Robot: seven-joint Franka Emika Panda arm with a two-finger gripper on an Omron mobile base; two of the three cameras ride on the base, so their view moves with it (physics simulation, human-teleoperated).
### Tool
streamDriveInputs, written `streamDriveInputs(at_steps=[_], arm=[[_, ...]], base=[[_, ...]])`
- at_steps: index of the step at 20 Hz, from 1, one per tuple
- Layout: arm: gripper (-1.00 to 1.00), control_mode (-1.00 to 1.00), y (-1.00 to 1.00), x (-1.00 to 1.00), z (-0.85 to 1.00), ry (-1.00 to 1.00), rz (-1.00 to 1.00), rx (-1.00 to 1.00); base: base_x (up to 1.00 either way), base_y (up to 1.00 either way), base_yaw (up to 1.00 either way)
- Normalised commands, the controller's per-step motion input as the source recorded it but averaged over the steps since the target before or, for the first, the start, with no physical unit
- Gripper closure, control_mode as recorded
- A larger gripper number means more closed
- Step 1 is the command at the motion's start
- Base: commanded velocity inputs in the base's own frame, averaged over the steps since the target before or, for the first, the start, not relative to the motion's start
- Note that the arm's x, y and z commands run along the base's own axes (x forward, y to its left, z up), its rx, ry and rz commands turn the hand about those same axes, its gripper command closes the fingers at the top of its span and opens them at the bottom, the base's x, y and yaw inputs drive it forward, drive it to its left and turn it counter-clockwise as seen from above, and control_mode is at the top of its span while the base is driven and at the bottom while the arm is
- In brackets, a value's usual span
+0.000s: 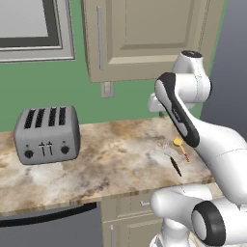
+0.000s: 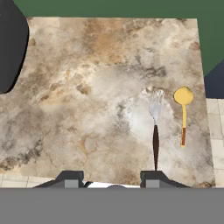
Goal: Take the fork and place it on the left side of the plate. Then take the spoon and place it on the right side of the plate. Make sure they're directly next to the plate.
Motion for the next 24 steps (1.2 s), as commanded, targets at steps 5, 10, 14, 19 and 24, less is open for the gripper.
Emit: streamDriveInputs(at_steps=[5, 10, 14, 19, 24], arm=[[-1.0, -1.0, -0.23, -0.26, -0.1, 0.01, 0.0, 0.01], [-1.0, -1.0, -0.61, -0.51, -0.24, 0.0, 0.0, 0.03], [-1.0, -1.0, -0.46, -0.09, -0.36, 0.0, 0.0, 0.04], [-1.0, -1.0, -0.18, 0.08, -0.48, 0.01, -0.01, 0.0], [-1.0, -1.0, -0.03, 0.31, -0.41, 0.0, 0.0, -0.01]], base=[[0.0, 0.0, 0.0], [0.0, 0.0, 0.0], [0.0, 0.0, 0.0], [0.0, 0.0, 0.0], [0.0, 0.0, 0.0]])
